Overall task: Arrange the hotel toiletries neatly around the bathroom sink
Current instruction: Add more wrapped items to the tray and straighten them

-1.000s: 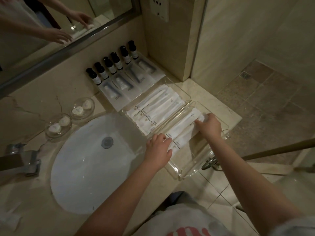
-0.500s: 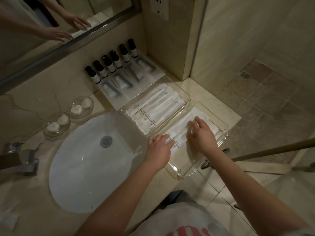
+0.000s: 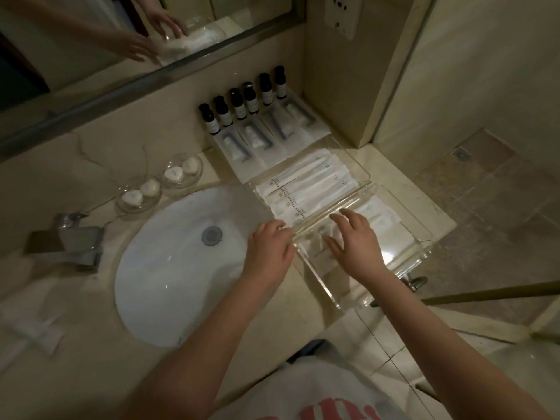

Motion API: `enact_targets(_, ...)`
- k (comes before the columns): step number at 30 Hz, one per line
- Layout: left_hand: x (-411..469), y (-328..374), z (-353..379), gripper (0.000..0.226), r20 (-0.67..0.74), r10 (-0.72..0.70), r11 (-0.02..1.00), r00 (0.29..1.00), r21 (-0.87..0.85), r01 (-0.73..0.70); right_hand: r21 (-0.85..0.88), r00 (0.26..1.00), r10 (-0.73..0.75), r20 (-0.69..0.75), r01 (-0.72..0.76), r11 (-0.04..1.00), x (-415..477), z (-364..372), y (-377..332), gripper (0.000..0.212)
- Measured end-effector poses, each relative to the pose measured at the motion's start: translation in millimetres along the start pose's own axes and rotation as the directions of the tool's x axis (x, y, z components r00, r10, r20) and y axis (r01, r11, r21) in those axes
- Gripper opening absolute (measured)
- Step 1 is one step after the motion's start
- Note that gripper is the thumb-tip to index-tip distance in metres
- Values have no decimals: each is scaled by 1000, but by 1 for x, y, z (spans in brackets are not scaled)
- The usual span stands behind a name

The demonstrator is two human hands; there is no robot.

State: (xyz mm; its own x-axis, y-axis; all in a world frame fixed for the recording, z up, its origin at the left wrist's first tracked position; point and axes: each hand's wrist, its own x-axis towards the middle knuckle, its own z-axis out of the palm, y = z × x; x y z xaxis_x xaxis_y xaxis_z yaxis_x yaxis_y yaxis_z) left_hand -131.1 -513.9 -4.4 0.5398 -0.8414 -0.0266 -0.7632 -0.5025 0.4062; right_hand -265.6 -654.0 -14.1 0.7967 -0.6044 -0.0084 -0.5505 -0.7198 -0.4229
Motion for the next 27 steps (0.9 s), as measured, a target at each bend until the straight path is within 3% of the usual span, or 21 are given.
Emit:
enact_targets(3, -24, -35, -21, 26, -88, -102, 995, 991, -17, 101, 24, 990, -137, 15, 136, 990, 3, 10, -39, 43)
enact_targets(8, -88, -102, -50, 36, -168, -317, 948, 934, -71, 309, 63, 932, -326, 157, 320, 945, 4, 37, -110, 42)
enact_targets(18, -205, -219, -85, 29, -203, -719, 693, 665, -286, 662, 111, 735, -501, 458, 512, 852, 0, 104, -264, 45)
enact_targets(27, -287, -328, -124, 30, -199, -865, 500, 460, -286, 817, 134, 545, -533, 647, 608, 783, -3, 175, -405, 42)
